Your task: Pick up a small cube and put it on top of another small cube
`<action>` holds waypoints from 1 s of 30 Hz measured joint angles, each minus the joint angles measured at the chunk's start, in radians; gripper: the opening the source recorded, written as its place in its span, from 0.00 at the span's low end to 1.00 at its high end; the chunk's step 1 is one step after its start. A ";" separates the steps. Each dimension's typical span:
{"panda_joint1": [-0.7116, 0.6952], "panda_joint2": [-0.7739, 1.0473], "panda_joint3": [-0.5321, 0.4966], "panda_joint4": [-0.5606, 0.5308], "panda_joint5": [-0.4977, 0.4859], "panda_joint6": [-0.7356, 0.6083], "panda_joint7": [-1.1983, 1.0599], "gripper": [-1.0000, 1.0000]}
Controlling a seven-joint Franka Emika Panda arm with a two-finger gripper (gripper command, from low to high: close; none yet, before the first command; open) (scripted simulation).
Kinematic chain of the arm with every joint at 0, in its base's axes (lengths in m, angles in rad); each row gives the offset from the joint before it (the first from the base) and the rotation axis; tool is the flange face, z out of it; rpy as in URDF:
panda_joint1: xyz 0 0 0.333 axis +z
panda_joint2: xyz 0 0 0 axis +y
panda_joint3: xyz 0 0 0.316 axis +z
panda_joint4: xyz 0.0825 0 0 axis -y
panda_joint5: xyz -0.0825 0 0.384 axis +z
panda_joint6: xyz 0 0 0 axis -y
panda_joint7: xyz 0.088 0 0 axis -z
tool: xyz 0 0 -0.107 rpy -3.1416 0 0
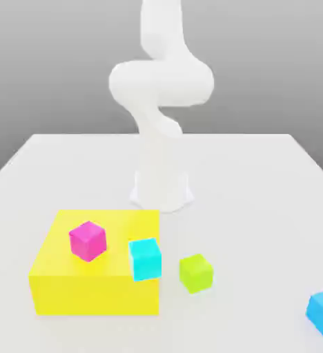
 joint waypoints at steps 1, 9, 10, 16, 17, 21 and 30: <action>-0.005 0.027 0.009 -0.022 0.015 0.020 0.036 0.50; -0.036 0.223 0.099 -0.183 0.110 0.167 0.314 0.50; -0.039 0.247 0.112 -0.203 0.118 0.185 0.351 0.50; -0.065 0.392 0.202 -0.322 0.159 0.295 0.580 0.50; -0.070 0.416 0.218 -0.342 0.162 0.314 0.621 0.50; -0.090 0.513 0.280 -0.423 0.160 0.391 0.796 0.50; -0.131 0.764 0.319 -0.555 -0.083 0.587 1.269 0.50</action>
